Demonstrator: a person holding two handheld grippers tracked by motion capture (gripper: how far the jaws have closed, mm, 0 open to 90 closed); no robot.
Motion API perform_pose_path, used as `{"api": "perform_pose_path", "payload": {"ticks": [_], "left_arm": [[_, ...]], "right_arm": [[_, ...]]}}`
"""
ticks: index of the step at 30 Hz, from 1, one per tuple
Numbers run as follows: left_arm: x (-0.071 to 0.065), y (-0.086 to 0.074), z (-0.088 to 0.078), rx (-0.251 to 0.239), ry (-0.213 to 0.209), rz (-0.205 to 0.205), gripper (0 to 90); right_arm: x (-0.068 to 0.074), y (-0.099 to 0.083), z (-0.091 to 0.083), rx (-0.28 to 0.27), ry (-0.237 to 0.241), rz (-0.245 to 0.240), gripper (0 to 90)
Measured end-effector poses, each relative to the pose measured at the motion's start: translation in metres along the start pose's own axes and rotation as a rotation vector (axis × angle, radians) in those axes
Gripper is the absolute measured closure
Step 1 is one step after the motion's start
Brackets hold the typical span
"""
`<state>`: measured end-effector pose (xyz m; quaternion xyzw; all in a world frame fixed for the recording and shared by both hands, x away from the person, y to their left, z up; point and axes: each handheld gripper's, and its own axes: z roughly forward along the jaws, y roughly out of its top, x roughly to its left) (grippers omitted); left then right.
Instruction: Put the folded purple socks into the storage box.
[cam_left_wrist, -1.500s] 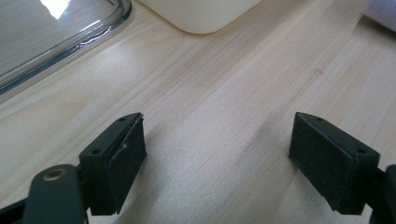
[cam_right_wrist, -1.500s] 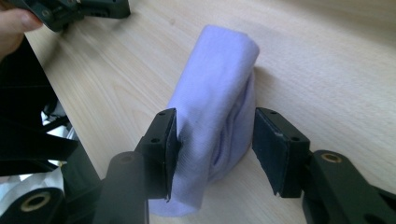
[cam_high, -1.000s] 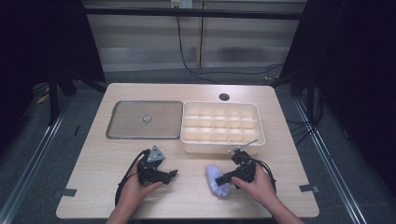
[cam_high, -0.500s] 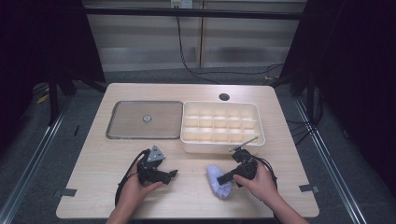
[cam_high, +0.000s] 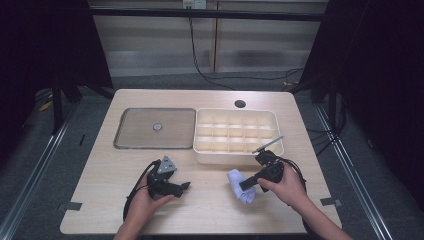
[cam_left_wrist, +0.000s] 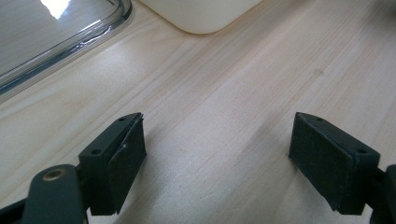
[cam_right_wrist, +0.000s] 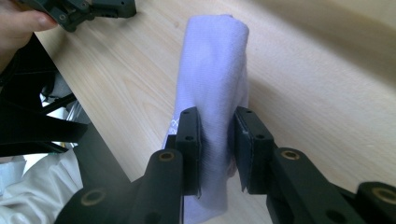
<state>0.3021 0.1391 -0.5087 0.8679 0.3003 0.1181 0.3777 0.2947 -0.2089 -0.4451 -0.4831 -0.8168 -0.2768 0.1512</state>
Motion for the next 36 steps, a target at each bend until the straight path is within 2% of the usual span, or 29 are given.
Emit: {"api": "perform_pose_path", "payload": {"ticks": [6,10,19,31,36], "left_arm": [[0.000,0.000,0.000,0.000,0.000,0.000,18.0],[0.000,0.000,0.000,0.000,0.000,0.000,18.0],[0.000,0.000,0.000,0.000,0.000,0.000,18.0],[0.000,0.000,0.000,0.000,0.000,0.000,18.0],[0.000,0.000,0.000,0.000,0.000,0.000,18.0]], "right_arm": [[0.001,0.006,-0.014,0.000,-0.019,-0.015,73.1],[0.001,0.010,-0.022,0.012,-0.035,-0.007,73.1],[0.000,0.019,-0.035,0.032,-0.070,-0.034,73.0],[-0.002,0.028,-0.054,0.045,-0.089,-0.025,73.0],[-0.003,0.033,-0.065,0.029,-0.103,-0.023,73.0]]}}
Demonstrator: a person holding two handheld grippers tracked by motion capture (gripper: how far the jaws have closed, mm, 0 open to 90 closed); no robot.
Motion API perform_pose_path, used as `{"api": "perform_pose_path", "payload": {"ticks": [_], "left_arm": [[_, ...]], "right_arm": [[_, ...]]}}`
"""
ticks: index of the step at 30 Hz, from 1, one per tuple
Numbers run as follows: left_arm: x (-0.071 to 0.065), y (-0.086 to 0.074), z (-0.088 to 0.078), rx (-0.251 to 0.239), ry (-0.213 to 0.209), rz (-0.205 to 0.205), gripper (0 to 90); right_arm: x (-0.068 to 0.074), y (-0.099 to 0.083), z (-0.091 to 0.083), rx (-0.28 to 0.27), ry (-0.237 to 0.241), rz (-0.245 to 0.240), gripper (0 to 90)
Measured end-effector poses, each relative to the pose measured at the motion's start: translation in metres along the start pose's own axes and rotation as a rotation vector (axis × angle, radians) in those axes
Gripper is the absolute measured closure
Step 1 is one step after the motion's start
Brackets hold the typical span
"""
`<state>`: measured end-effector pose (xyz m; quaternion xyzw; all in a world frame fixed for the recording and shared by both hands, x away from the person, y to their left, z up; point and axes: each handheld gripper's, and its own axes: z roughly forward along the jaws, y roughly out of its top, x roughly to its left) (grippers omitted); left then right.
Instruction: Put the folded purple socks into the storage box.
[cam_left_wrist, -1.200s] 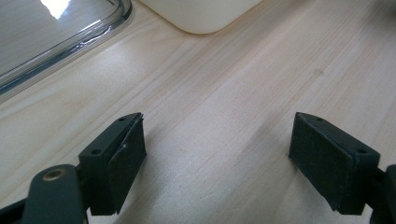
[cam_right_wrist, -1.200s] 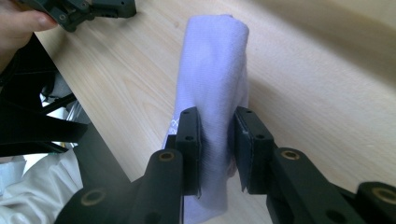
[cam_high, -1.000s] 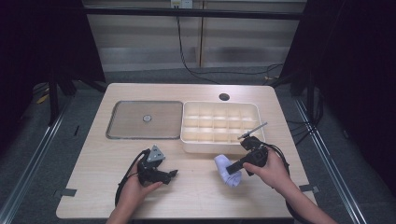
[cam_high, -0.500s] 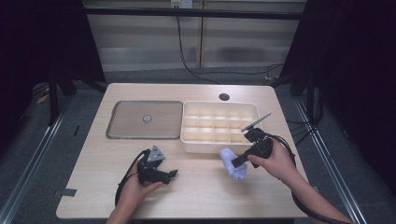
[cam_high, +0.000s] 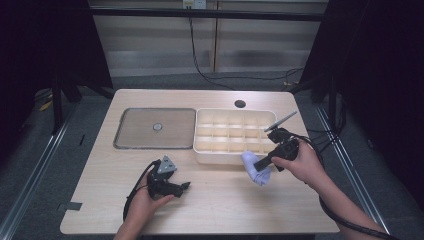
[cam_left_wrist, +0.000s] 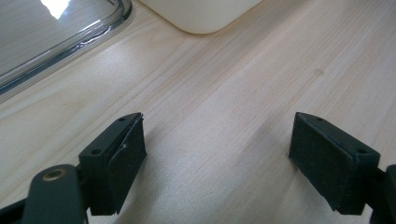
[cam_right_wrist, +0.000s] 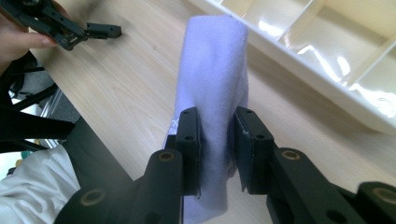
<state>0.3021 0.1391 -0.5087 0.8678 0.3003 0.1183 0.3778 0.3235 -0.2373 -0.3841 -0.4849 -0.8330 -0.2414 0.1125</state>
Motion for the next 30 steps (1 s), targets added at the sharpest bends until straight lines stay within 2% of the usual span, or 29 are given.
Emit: {"api": "perform_pose_path", "payload": {"ticks": [10,22,30], "left_arm": [[0.000,0.000,0.000,0.000,0.000,0.000,18.0],[0.000,0.000,0.000,0.000,0.000,0.000,18.0],[0.000,0.000,0.000,0.001,0.000,0.000,18.0]], "right_arm": [[-0.005,0.007,-0.013,0.010,-0.029,0.007,72.9],[-0.014,0.015,-0.025,-0.015,-0.044,0.034,72.9],[-0.018,0.020,-0.038,-0.030,-0.073,0.045,72.7]]}}
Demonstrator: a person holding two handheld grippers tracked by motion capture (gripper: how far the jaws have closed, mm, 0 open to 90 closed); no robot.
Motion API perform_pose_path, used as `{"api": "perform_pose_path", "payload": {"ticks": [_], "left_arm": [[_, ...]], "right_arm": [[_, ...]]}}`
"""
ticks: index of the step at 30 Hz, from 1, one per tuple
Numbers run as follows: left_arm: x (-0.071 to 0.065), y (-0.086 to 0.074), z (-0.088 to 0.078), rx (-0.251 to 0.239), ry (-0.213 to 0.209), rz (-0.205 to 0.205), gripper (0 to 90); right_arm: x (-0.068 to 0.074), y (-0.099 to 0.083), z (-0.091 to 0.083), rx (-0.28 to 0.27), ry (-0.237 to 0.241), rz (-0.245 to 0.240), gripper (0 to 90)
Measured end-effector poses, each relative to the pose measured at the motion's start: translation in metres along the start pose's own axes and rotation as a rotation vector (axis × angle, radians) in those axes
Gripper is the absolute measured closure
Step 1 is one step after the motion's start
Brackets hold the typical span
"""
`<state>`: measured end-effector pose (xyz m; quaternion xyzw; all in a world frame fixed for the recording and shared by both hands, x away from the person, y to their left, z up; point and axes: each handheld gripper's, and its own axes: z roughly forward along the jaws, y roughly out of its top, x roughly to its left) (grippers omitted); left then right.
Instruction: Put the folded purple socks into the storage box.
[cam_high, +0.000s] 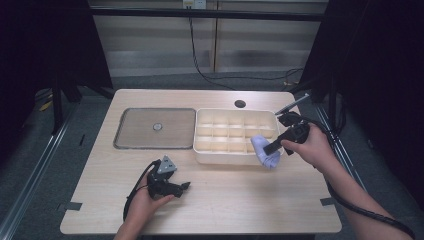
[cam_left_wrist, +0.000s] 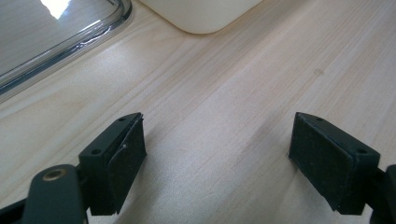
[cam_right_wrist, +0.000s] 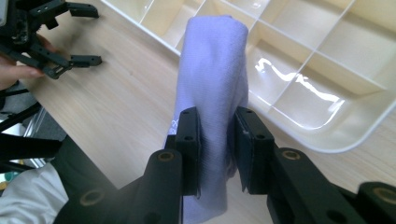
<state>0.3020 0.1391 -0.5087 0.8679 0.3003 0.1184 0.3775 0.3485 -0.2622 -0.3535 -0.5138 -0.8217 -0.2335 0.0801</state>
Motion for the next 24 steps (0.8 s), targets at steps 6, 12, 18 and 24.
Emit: {"api": "perform_pose_path", "payload": {"ticks": [6,12,18,24], "left_arm": [[0.000,0.000,0.000,0.000,0.000,0.000,18.0],[0.000,0.000,0.000,0.000,0.000,0.000,18.0],[0.000,0.000,0.000,-0.001,0.000,0.000,18.0],[0.000,0.000,0.000,-0.001,0.000,-0.001,18.0]], "right_arm": [[-0.006,0.004,-0.004,-0.013,-0.016,0.006,72.7],[-0.011,0.010,-0.009,-0.021,-0.034,0.011,72.7],[-0.016,0.014,-0.010,-0.019,-0.059,0.026,72.6],[-0.024,0.017,-0.008,-0.021,-0.073,0.041,72.6]]}}
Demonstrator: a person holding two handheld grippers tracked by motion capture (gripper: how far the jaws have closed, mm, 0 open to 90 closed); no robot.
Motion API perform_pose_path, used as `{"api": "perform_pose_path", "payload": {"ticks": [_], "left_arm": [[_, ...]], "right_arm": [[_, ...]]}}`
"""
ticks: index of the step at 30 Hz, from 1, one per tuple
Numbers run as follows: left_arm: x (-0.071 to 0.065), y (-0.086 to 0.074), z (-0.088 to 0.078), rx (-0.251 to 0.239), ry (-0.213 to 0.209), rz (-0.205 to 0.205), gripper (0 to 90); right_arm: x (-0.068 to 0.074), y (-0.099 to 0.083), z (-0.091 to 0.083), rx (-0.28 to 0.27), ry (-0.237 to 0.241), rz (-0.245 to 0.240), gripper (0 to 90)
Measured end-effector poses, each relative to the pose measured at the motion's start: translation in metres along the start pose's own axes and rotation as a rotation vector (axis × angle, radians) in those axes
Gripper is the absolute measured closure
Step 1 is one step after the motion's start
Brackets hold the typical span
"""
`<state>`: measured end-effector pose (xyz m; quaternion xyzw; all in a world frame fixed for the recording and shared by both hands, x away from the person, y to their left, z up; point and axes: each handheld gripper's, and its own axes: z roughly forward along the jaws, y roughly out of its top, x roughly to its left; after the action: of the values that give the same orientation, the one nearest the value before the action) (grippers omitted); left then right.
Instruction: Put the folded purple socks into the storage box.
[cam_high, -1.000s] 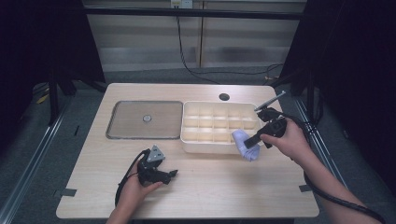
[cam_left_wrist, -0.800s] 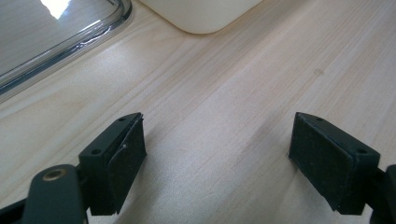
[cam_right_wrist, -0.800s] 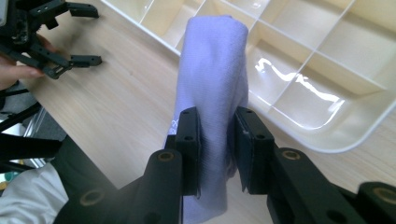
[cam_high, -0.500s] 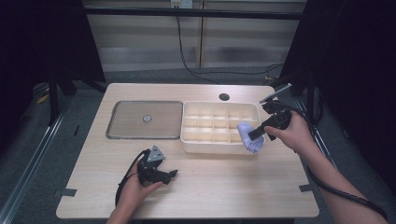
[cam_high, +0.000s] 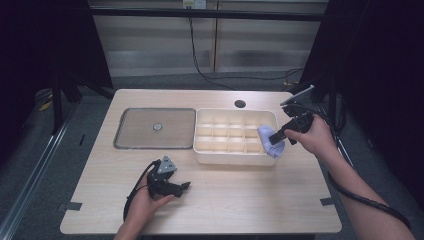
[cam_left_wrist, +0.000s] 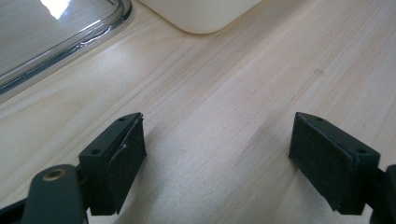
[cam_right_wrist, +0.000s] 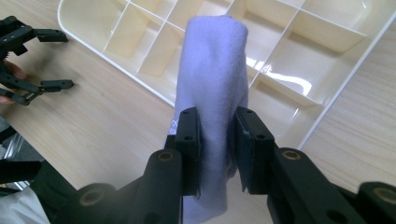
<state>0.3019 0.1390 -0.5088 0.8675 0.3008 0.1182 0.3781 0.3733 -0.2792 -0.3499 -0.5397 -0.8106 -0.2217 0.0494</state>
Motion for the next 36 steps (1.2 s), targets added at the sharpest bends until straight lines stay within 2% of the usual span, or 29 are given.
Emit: {"api": "perform_pose_path", "payload": {"ticks": [9,21,36], "left_arm": [[0.000,0.000,0.001,-0.009,-0.002,-0.009,18.0],[0.000,0.000,0.000,0.000,0.000,0.000,18.0],[0.000,0.000,0.000,-0.006,-0.002,-0.005,18.0]], "right_arm": [[-0.007,0.007,0.007,0.009,-0.030,0.012,72.6],[-0.019,0.012,0.015,0.006,-0.045,0.035,72.6],[-0.032,0.016,0.031,0.038,-0.072,0.055,72.4]]}}
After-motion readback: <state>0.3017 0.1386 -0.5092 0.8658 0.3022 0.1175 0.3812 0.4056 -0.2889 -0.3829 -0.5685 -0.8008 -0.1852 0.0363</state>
